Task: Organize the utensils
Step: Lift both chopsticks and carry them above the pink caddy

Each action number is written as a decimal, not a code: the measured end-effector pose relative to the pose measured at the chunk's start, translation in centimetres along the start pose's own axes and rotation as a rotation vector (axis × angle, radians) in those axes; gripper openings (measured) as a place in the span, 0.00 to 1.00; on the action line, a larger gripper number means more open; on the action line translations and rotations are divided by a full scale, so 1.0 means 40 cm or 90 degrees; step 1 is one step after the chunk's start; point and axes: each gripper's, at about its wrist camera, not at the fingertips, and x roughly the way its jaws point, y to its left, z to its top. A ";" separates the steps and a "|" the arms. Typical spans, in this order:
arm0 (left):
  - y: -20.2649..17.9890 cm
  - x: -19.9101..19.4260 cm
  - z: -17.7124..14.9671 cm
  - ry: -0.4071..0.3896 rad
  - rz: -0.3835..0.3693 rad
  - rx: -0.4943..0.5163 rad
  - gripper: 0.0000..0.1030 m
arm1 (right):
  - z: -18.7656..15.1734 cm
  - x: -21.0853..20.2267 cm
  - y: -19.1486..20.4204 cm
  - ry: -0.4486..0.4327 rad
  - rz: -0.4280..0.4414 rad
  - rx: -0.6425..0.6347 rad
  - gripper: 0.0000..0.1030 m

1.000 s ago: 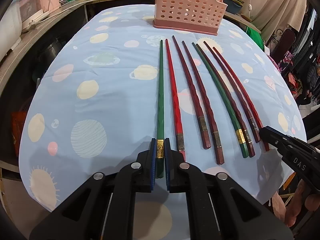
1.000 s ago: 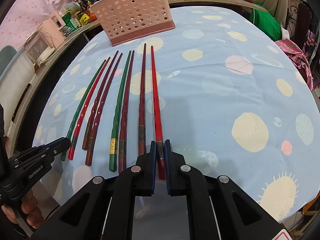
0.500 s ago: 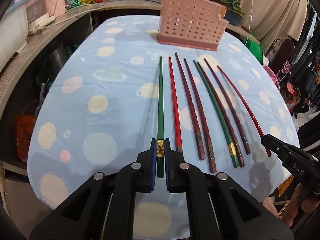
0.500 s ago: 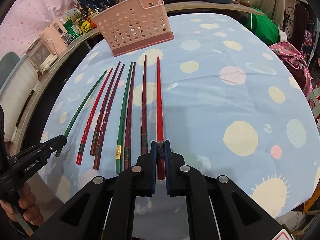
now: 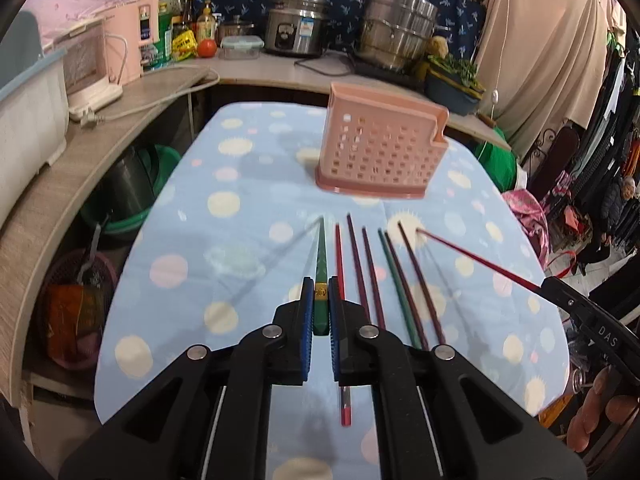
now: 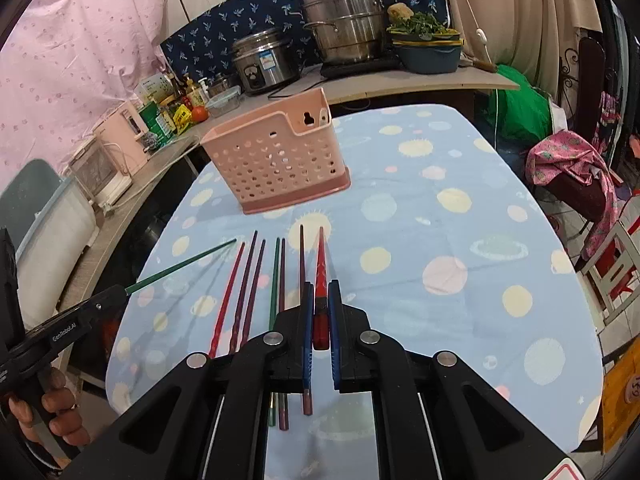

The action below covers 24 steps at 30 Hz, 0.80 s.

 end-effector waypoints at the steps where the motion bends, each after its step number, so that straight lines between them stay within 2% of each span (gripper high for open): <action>1: 0.000 -0.003 0.017 -0.008 0.002 0.000 0.07 | 0.017 -0.004 0.000 -0.008 0.003 0.002 0.07; 6: 0.009 -0.016 0.105 -0.042 -0.004 -0.014 0.07 | 0.096 -0.011 -0.009 -0.044 0.014 0.011 0.07; 18: -0.008 -0.033 0.288 -0.114 0.006 -0.001 0.07 | 0.257 -0.011 -0.027 -0.108 0.030 0.030 0.07; 24: -0.019 -0.062 0.377 -0.152 -0.011 -0.006 0.07 | 0.337 -0.023 -0.015 -0.141 0.044 0.027 0.07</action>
